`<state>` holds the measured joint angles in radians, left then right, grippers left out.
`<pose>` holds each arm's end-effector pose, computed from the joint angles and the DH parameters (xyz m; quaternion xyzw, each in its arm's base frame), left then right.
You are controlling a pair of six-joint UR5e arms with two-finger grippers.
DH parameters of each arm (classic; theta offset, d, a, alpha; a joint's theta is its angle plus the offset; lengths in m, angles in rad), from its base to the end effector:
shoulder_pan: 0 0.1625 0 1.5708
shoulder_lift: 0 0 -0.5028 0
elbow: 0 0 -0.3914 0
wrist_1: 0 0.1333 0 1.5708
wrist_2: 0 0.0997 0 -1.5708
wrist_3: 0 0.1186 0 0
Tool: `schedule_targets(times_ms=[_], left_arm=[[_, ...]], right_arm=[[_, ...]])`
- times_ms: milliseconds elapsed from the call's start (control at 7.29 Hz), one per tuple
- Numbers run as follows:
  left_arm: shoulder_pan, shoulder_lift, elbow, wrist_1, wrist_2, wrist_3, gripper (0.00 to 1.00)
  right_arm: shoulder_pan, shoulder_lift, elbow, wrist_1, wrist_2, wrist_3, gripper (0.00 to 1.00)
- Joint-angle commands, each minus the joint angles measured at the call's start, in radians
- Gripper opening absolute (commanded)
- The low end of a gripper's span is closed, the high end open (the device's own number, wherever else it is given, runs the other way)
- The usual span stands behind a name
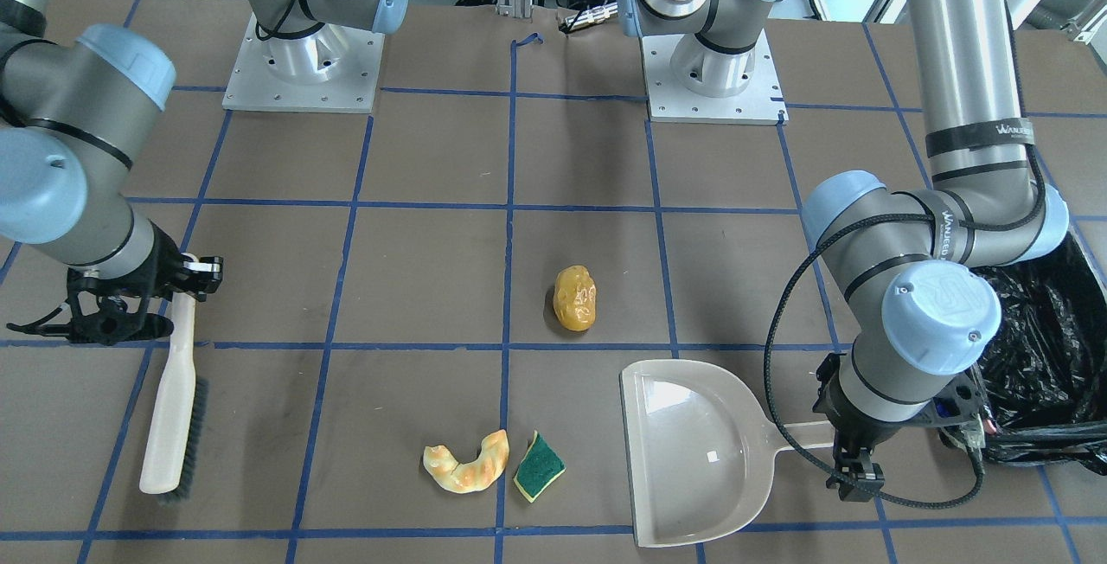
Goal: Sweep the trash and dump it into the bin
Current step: 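Grasp the brush handle with the right gripper while the left gripper grasps the dustpan handle, then carry the brush with the right gripper to the sponge and croissant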
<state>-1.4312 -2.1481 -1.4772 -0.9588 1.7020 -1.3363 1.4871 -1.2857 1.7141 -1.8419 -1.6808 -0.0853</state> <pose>-0.0144 -0.7441 0.2979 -0.6731 0.7339 -0.0897 0.0180 0.0716 -0.5855 0.3504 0.0051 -0.9954 -0.0828 0.0480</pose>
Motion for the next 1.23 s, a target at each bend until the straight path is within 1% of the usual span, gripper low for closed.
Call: schedule_targets(times_ms=[0, 137, 274, 412, 549, 823, 1097], left_arm=[[0.0, -0.018, 0.003, 0.0, 0.011, -0.003, 0.94], [0.0, -0.024, 0.002, 0.0, 0.011, -0.006, 0.93], [0.0, -0.029, 0.002, 0.0, 0.011, -0.01, 0.8], [0.0, -0.027, 0.003, 0.009, 0.01, -0.021, 0.26], [0.0, -0.024, 0.003, 0.014, 0.008, -0.026, 0.0], [0.0, -0.015, -0.005, 0.047, -0.002, -0.012, 0.0], [0.0, -0.007, -0.002, 0.048, 0.01, -0.004, 0.0]], right_arm=[[0.123, 0.043, -0.046, 0.015, 0.036, 0.25, 0.05], [0.189, 0.074, -0.074, 0.013, 0.059, 0.356, 0.04], [0.246, 0.113, -0.097, 0.009, 0.062, 0.413, 0.04], [0.287, 0.156, -0.138, 0.01, 0.084, 0.496, 0.04], [0.318, 0.186, -0.166, 0.01, 0.096, 0.518, 0.04], [0.338, 0.195, -0.168, 0.007, 0.101, 0.571, 0.04], [0.361, 0.216, -0.175, 0.001, 0.108, 0.578, 0.04]])
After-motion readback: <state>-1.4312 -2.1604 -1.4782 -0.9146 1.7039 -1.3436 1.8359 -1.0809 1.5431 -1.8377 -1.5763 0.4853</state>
